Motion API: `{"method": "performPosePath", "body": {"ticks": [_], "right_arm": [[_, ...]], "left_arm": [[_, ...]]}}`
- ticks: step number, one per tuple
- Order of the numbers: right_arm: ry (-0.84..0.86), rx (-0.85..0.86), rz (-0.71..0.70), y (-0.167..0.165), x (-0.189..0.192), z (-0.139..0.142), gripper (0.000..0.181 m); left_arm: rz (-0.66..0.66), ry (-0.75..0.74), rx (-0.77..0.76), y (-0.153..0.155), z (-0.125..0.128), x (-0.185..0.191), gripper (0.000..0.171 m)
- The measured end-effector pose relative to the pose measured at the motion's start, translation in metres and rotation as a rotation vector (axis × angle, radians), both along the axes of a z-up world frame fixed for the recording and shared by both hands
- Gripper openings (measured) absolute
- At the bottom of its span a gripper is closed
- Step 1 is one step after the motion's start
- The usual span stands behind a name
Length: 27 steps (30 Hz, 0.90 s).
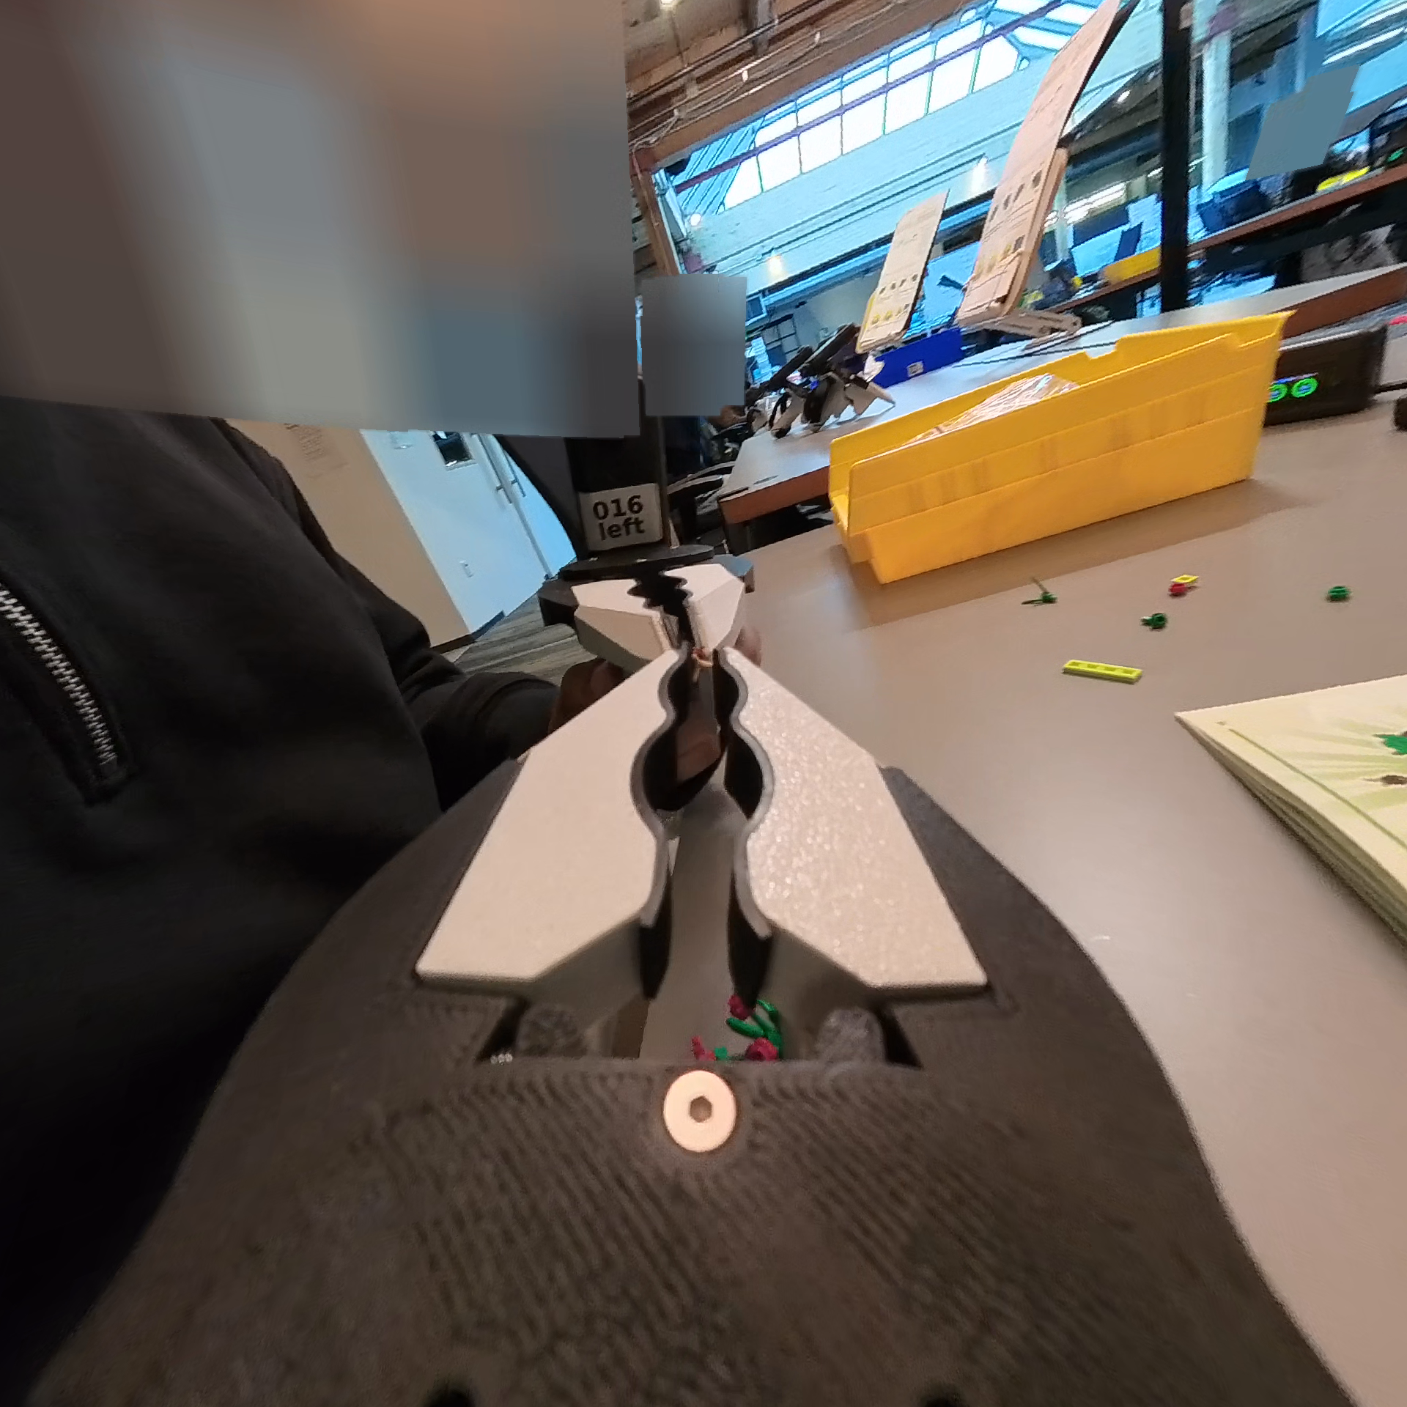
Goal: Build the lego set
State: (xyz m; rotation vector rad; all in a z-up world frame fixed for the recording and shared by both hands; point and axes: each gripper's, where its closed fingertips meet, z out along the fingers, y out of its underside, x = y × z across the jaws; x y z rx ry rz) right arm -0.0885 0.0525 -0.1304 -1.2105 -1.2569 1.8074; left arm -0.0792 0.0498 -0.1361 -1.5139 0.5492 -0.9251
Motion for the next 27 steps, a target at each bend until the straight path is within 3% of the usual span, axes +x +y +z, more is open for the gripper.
{"method": "performPosePath", "body": {"ticks": [27], "right_arm": [[-0.019,0.005,0.006,-0.0008,-0.0008,-0.0024,0.003]], "left_arm": [[-0.020,-0.015,-0.013,-0.0011,-0.0003,-0.0015,0.001]]}}
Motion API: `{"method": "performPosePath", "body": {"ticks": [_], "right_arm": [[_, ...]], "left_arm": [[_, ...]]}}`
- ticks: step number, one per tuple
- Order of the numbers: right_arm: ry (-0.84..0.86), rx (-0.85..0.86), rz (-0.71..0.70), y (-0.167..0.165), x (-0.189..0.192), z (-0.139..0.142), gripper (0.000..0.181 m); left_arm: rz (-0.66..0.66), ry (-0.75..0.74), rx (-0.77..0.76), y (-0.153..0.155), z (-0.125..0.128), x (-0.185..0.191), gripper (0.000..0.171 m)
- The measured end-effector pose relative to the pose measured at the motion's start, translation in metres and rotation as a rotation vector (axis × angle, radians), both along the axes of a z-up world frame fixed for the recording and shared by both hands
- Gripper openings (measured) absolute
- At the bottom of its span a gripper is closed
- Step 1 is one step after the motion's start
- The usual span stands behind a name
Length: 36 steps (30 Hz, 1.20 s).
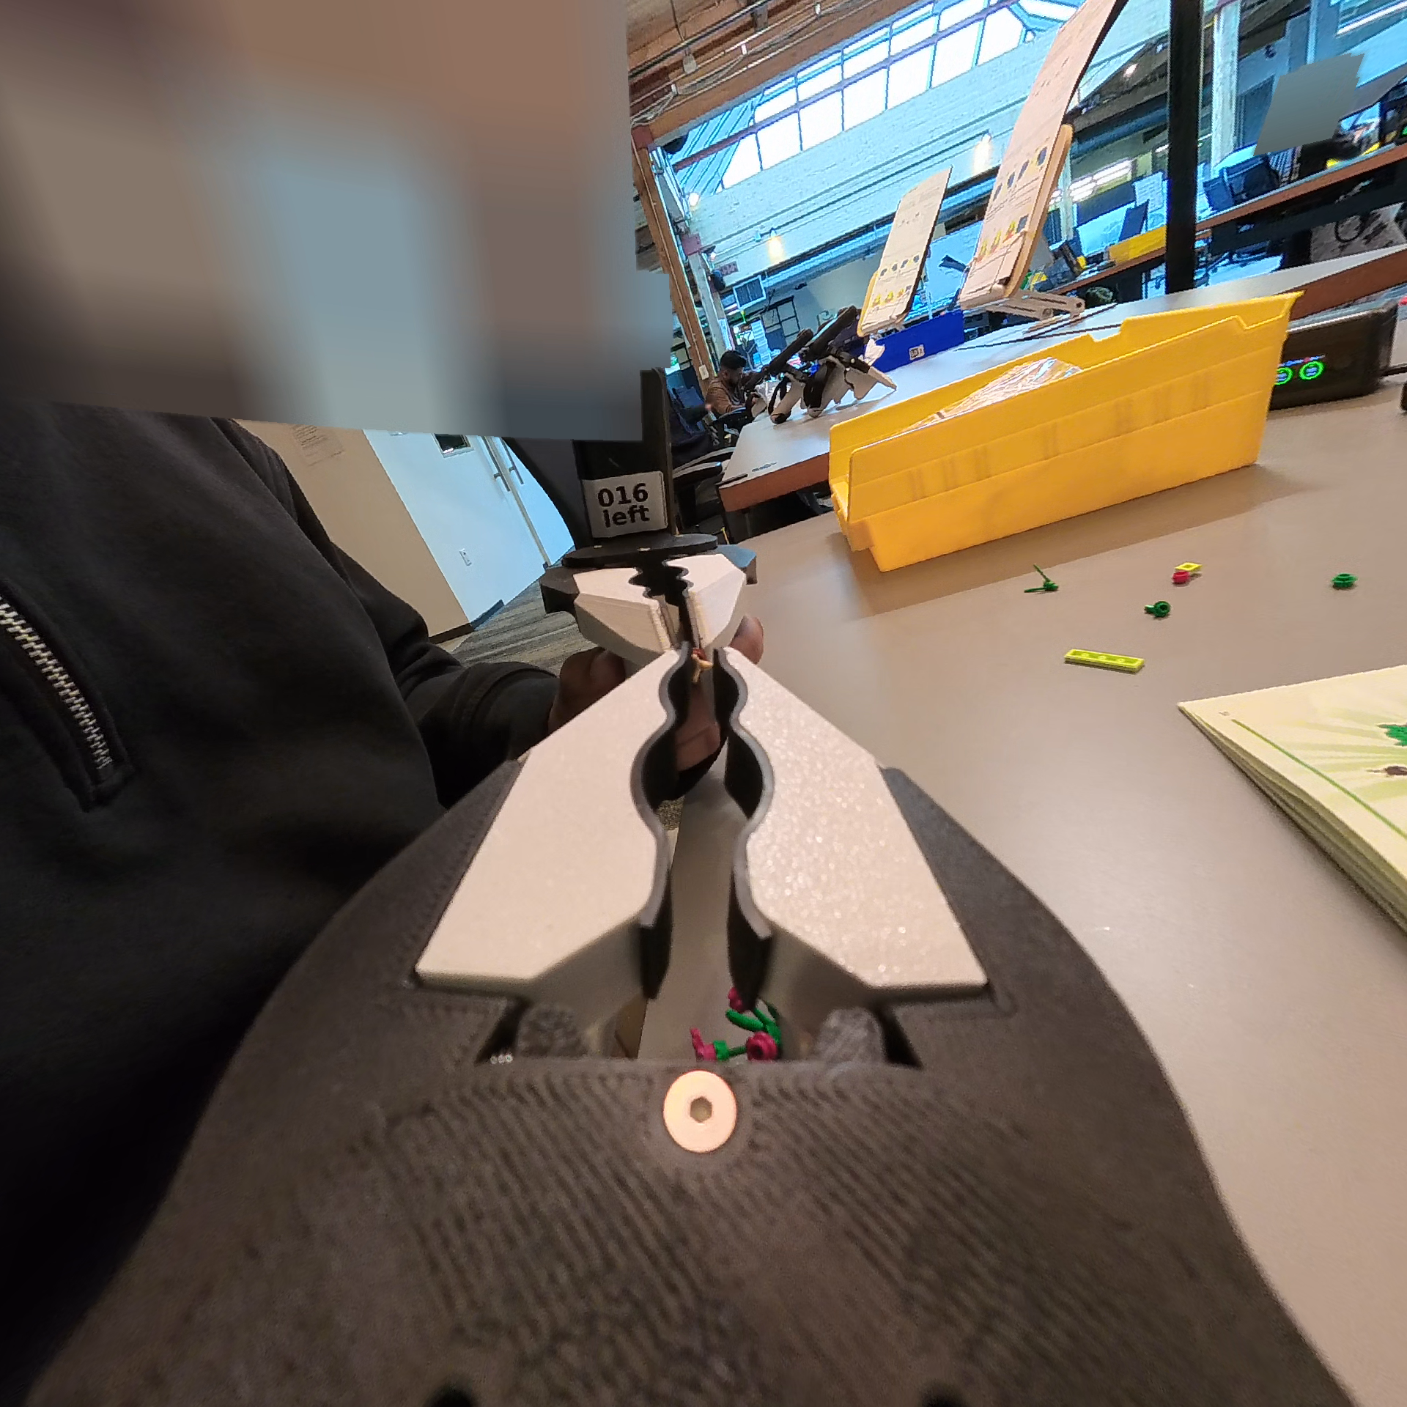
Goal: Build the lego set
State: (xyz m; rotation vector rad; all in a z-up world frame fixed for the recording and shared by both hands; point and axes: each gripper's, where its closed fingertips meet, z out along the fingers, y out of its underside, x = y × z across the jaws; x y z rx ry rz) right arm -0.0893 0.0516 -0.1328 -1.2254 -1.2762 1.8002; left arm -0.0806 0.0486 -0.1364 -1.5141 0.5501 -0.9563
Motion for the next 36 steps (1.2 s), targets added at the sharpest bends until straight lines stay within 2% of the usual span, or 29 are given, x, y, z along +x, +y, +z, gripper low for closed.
{"method": "performPosePath", "body": {"ticks": [36], "right_arm": [[-0.027,0.010,0.003,-0.0017,-0.0009,-0.0037,0.003]], "left_arm": [[-0.026,-0.042,-0.058,0.0001,-0.0030,0.0011,0.001]]}}
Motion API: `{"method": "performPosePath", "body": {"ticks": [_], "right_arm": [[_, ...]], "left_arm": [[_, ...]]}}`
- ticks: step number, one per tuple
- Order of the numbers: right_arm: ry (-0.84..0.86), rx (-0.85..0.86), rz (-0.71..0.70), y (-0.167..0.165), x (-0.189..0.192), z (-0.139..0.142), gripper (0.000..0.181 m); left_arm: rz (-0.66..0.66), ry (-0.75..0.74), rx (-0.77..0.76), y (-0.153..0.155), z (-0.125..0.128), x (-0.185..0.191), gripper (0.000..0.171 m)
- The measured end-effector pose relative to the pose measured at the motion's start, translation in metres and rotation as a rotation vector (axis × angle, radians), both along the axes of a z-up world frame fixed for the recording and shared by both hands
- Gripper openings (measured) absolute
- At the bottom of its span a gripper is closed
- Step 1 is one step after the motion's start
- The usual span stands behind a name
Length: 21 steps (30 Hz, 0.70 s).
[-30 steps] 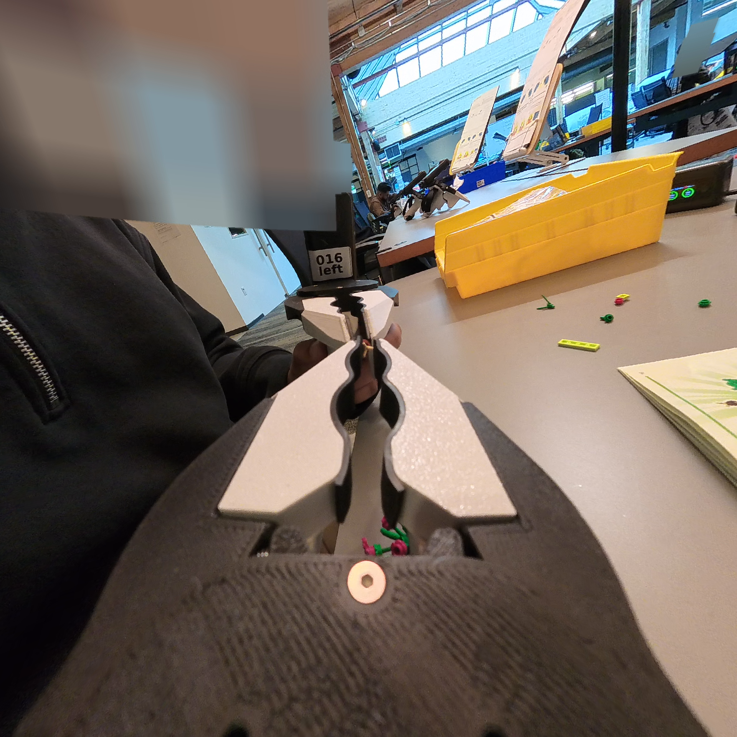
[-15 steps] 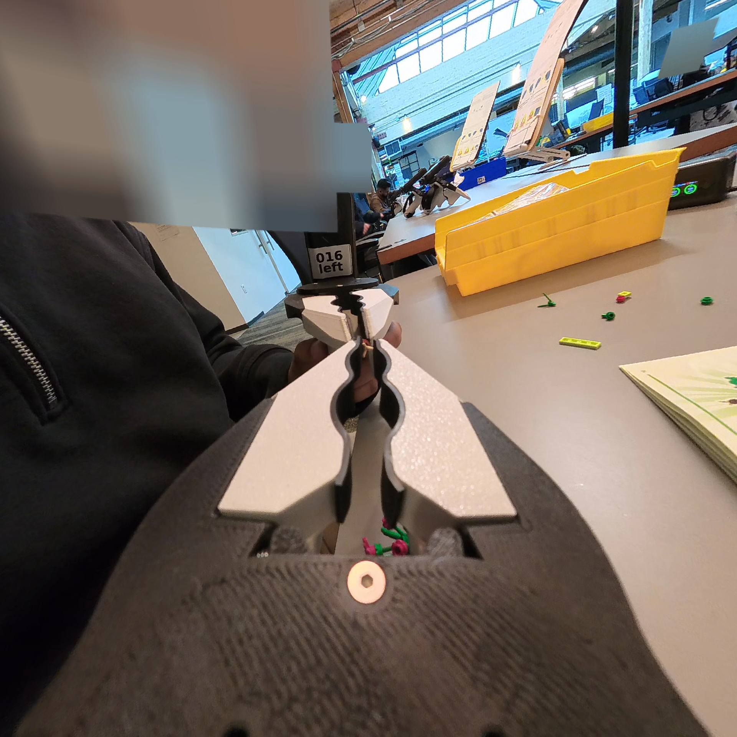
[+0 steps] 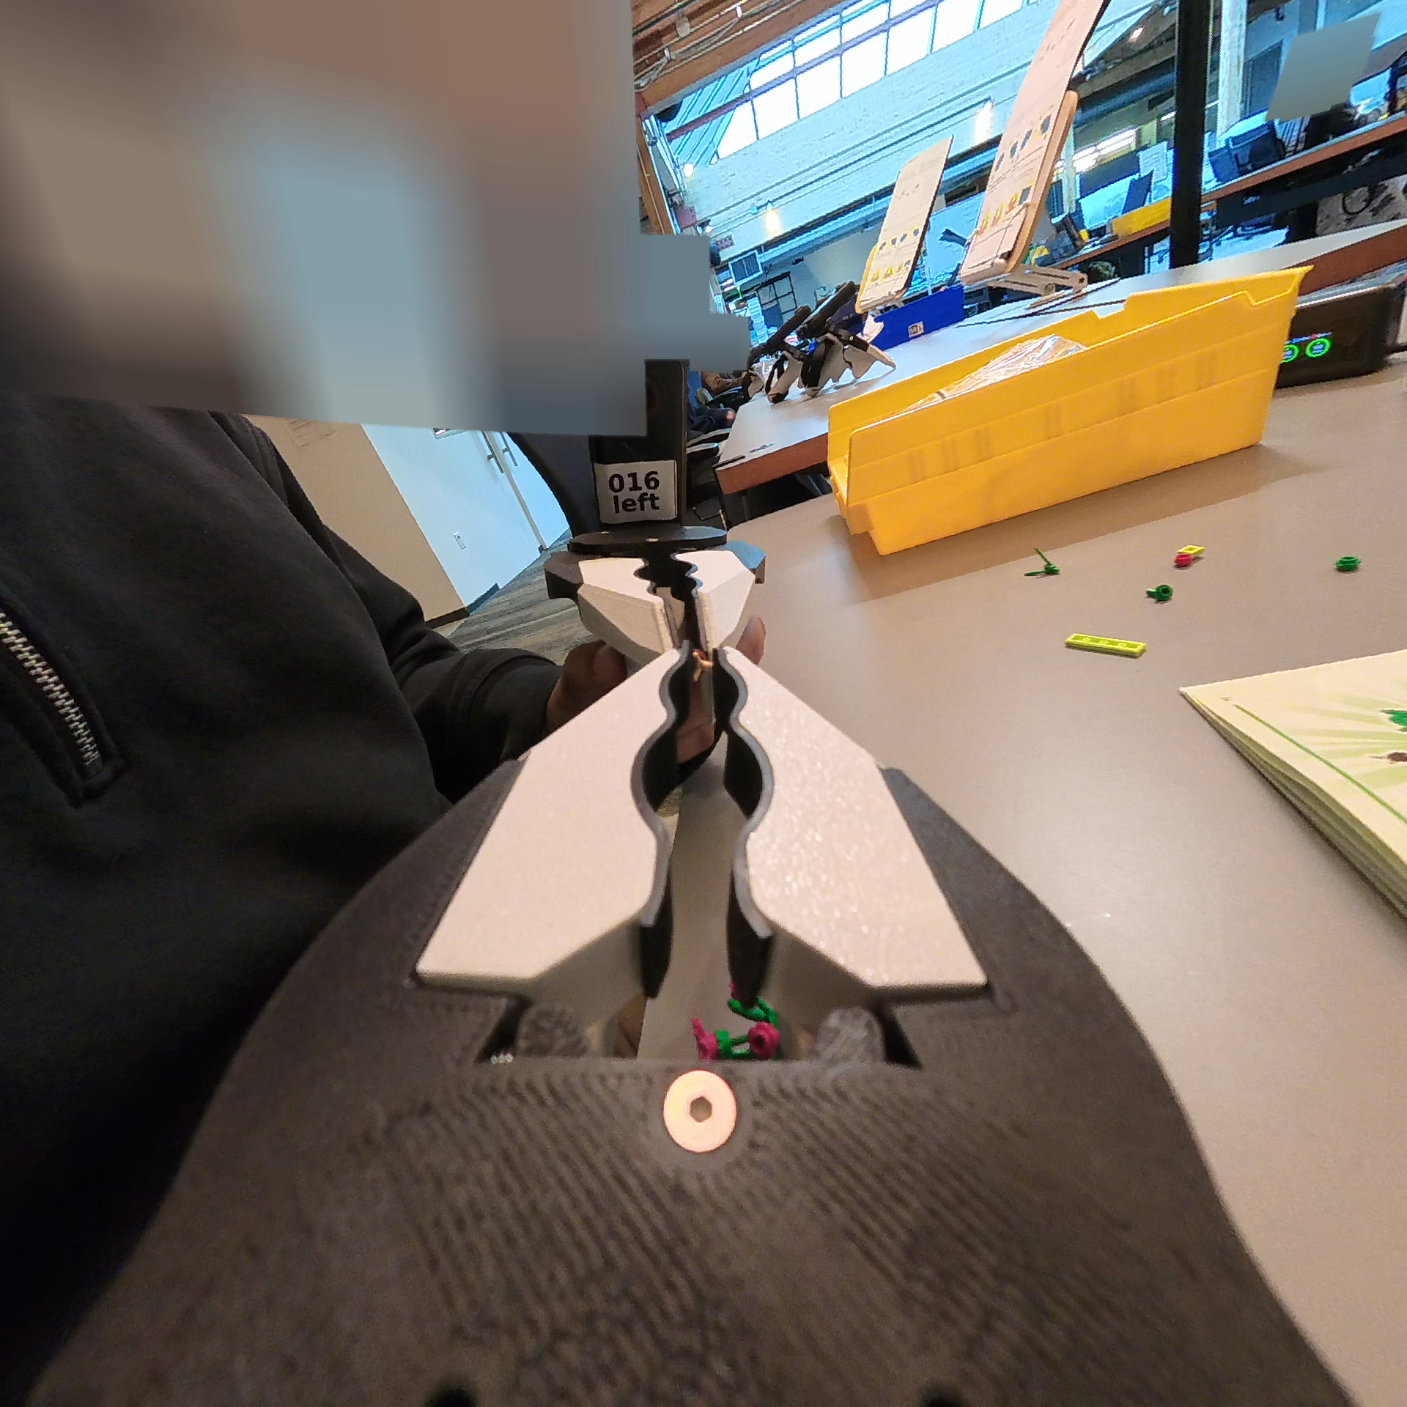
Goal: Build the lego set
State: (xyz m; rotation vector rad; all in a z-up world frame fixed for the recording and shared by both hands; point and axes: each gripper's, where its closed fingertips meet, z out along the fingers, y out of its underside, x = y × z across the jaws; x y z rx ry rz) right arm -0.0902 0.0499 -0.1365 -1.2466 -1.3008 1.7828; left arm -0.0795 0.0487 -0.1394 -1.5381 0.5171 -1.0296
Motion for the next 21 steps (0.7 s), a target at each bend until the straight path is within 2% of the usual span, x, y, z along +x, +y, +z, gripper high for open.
{"method": "performPosePath", "body": {"ticks": [21], "right_arm": [[-0.051,0.025,0.010,-0.0014,0.0001,-0.0071,0.003]], "left_arm": [[-0.040,-0.036,-0.076,-0.0001,-0.0039,-0.0004,0.002]]}}
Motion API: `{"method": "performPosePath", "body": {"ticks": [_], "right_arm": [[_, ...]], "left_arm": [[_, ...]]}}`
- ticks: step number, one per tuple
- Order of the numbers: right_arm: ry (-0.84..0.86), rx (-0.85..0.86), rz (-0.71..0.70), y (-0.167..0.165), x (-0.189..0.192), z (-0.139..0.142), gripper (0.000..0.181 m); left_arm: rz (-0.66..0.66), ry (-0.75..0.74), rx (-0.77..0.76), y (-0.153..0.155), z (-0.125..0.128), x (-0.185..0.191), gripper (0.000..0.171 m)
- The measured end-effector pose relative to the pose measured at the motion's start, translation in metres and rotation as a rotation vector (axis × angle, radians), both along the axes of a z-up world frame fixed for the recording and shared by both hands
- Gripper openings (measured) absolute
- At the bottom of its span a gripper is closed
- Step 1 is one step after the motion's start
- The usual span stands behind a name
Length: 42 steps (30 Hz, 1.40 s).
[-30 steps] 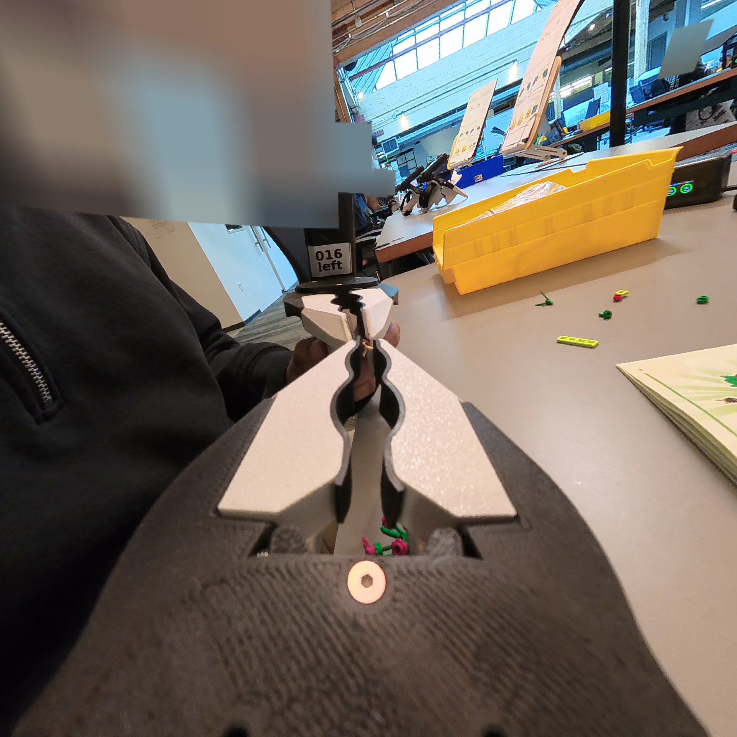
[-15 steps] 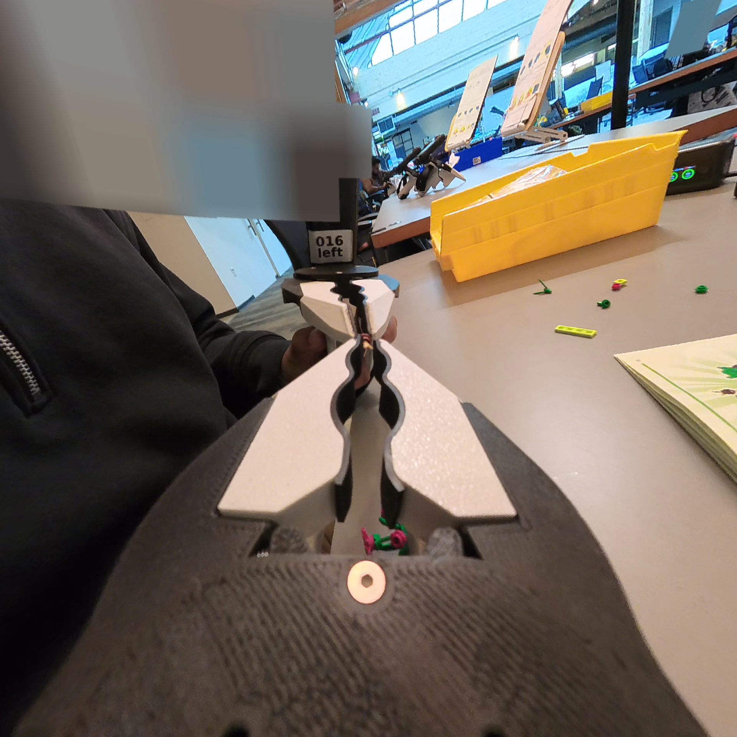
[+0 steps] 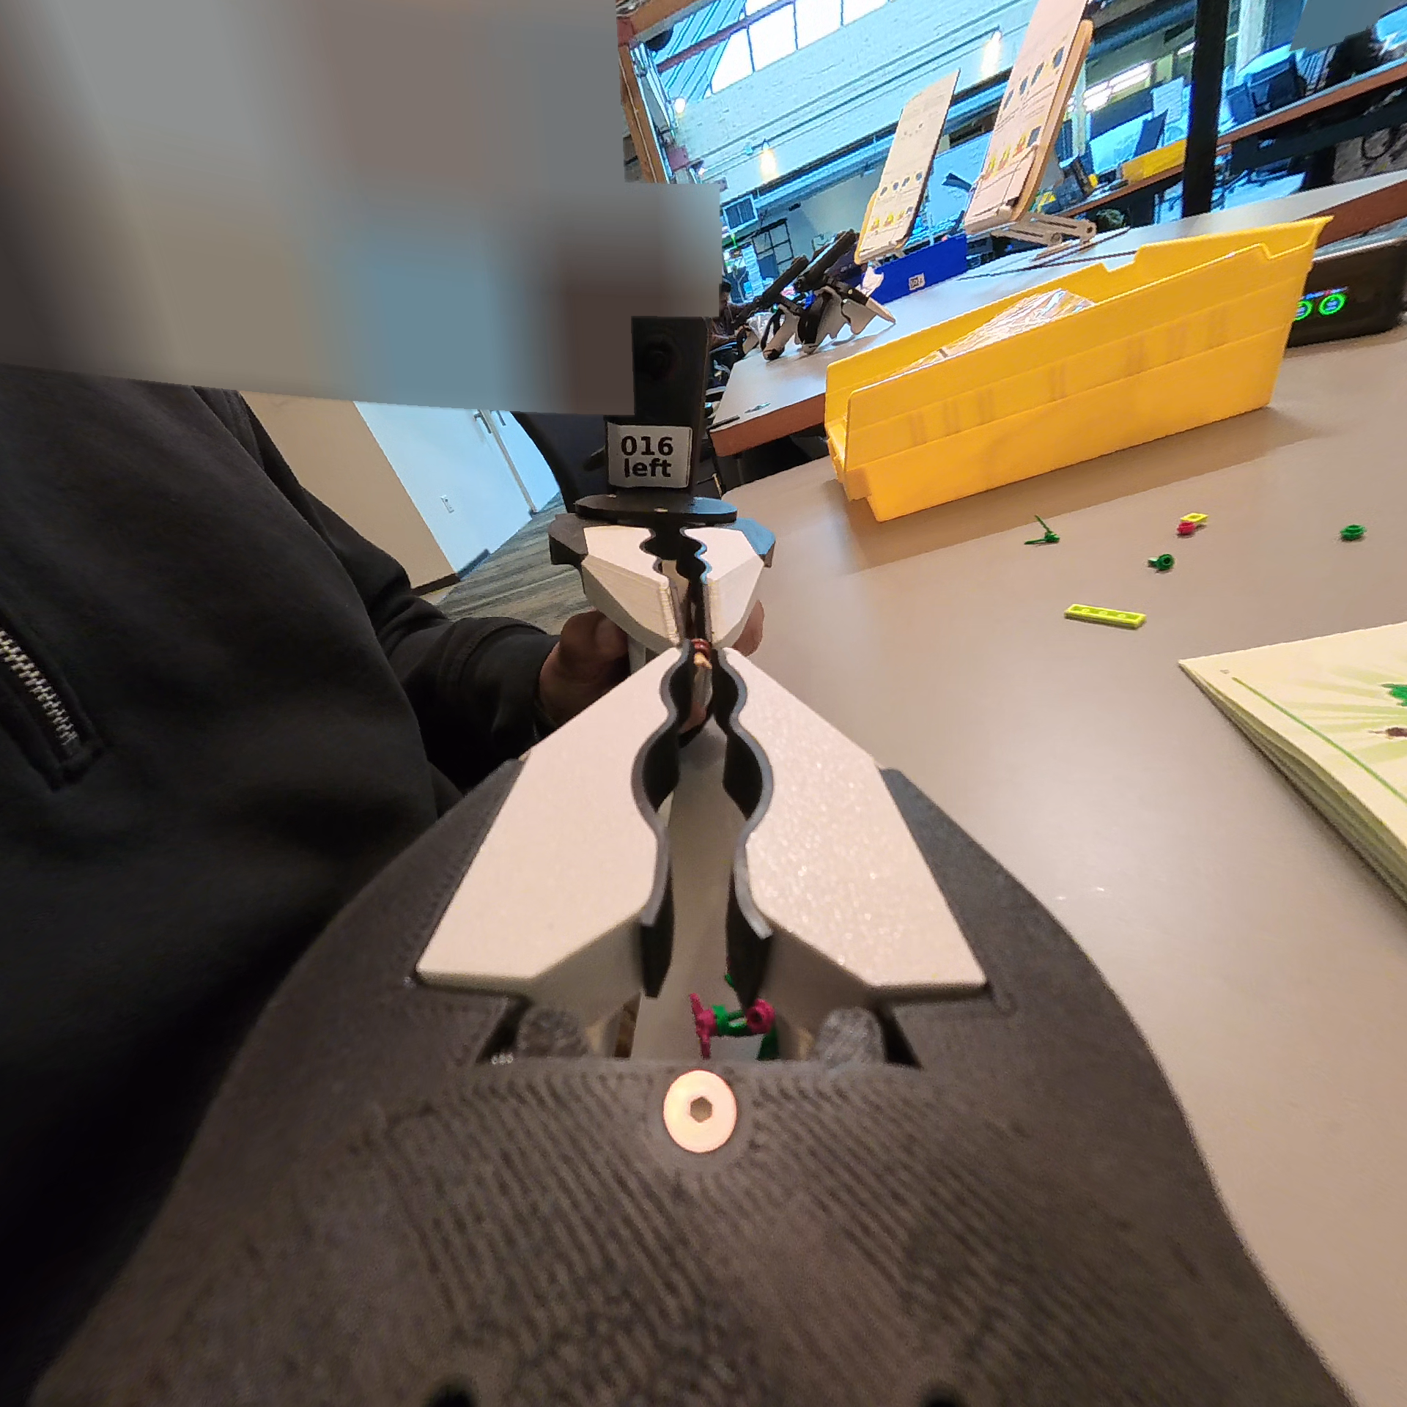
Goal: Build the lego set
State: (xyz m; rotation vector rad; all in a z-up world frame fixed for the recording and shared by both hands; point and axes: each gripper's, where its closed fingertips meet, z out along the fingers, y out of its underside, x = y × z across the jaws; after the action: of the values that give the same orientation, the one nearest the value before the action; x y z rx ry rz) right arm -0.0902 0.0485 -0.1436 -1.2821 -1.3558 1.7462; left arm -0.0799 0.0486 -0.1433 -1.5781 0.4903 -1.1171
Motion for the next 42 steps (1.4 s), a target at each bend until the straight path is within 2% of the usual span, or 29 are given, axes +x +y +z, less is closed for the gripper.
{"method": "performPosePath", "body": {"ticks": [6,10,11,13,17,21,28,42], "right_arm": [[0.003,-0.014,0.022,-0.002,0.001,0.001,0.003],[0.033,-0.025,0.017,-0.002,0.000,0.005,0.003],[0.037,-0.017,0.014,-0.003,-0.001,0.005,0.004],[0.032,0.002,0.032,-0.006,-0.001,0.004,0.020],[0.055,-0.002,0.014,-0.003,0.000,0.007,0.024],[0.093,0.074,-0.063,0.002,0.000,0.011,0.015],[0.100,0.058,-0.058,0.001,0.000,0.013,0.000],[0.114,0.047,-0.008,-0.005,0.004,0.015,0.000]], "left_arm": [[-0.025,-0.025,-0.017,-0.002,0.001,0.002,0.002],[-0.068,-0.099,-0.044,-0.002,0.006,-0.001,0.002],[-0.072,-0.106,-0.045,-0.002,0.006,-0.001,0.002],[-0.073,-0.127,-0.044,-0.002,0.009,-0.003,0.002],[-0.074,-0.203,-0.055,-0.001,0.015,-0.012,0.002],[-0.096,-0.269,-0.079,-0.002,0.018,-0.014,0.001],[-0.135,-0.287,-0.096,-0.004,0.017,-0.009,0.001],[-0.218,-0.327,-0.159,-0.007,0.014,-0.002,0.001]]}}
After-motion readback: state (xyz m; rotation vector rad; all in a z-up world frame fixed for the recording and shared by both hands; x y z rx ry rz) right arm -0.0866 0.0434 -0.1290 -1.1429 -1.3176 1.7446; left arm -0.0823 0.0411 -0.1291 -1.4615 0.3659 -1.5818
